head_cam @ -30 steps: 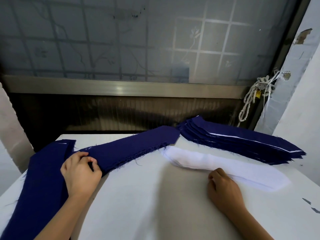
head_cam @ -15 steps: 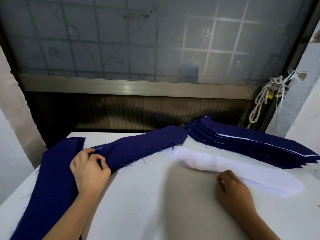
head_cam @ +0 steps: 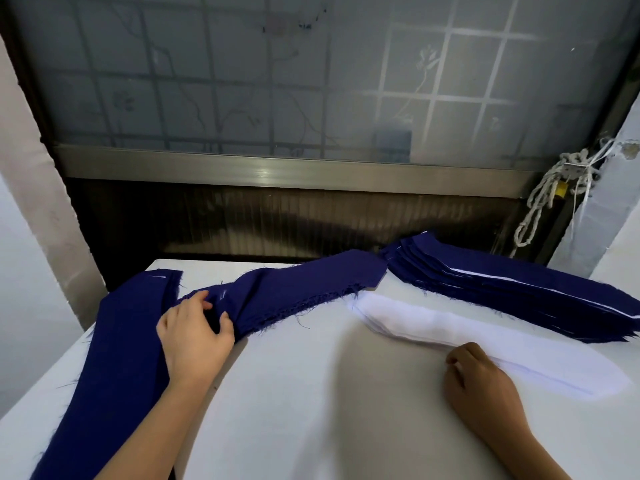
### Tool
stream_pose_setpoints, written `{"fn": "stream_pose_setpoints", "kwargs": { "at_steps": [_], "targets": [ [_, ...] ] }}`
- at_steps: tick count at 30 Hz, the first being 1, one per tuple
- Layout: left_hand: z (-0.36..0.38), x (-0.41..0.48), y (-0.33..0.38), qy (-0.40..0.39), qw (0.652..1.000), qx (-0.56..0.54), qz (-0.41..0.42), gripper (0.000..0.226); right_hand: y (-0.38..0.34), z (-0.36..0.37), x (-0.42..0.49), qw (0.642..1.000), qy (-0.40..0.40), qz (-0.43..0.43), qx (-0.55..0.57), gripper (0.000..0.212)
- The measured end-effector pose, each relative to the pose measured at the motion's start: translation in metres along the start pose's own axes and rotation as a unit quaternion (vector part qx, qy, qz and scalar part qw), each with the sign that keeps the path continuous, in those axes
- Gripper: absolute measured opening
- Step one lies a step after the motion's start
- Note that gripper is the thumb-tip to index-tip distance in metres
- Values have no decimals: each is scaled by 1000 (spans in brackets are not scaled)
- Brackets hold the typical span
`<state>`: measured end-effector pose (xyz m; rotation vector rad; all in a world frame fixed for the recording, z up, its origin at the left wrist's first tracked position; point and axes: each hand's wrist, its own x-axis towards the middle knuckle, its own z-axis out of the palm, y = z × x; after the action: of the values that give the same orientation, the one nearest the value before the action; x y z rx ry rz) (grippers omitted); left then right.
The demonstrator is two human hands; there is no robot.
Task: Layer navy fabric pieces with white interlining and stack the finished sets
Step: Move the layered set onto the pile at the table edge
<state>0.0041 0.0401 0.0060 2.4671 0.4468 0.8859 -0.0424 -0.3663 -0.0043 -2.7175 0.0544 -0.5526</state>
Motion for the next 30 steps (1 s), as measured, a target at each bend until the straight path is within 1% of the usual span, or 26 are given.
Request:
{"fn": "stream_pose_setpoints", "kwargs": {
  "at_steps": [2, 3, 4, 6, 7, 9, 11, 13, 17, 23, 25, 26, 28, 30],
  "targets": [
    [1, -3, -1, 8, 1000, -1, 28, 38, -1, 0, -1, 1000, 1, -1, -2, 9],
    [1, -3, -2, 12, 1000, 5, 28, 38, -2, 0, -1, 1000, 2, -2, -1, 9],
    [2, -3, -3, 12, 1000, 16, 16, 41, -2, 0, -1, 1000, 2, -4, -1, 9],
    [4, 0, -4, -7, 999, 29, -32, 48, -3, -1, 0, 1000, -1, -4, -1, 9],
    [3, 1, -4, -18, 998, 24, -53, 47, -3, -1, 0, 1000, 0, -2, 0, 9],
    [3, 4, -5, -30, 997, 7, -66, 38, -4, -2, -1, 1000, 0, 3, 1, 9],
    [3, 3, -5, -26, 998, -10, -57, 24, -4, -2, -2, 1000, -2, 4, 0, 10],
    [1, 0, -5, -2, 999, -31, -36, 11, -4, -2, -2, 1000, -4, 5, 1, 9],
    [0, -4, -5, 34, 999, -32, 11, 15, -4, -3, -3, 1000, -5, 5, -1, 9],
    [3, -5, -7, 73, 996, -35, 20, 34, -5, -3, -3, 1000, -9, 7, -3, 9],
    [3, -3, -9, 107, 993, -53, 13, 34, -6, -4, -2, 1000, -7, 8, -2, 9],
    [4, -2, -10, 133, 989, -61, 14, 31, -6, -4, -2, 1000, -7, 9, -2, 8],
    [6, -1, -13, 191, 978, -68, 48, 20, -6, -4, -2, 1000, -10, 11, -3, 7],
    [9, -3, -12, 217, 966, -74, 121, 14, -6, -4, -2, 1000, -12, 9, -4, 7]
  ]
}}
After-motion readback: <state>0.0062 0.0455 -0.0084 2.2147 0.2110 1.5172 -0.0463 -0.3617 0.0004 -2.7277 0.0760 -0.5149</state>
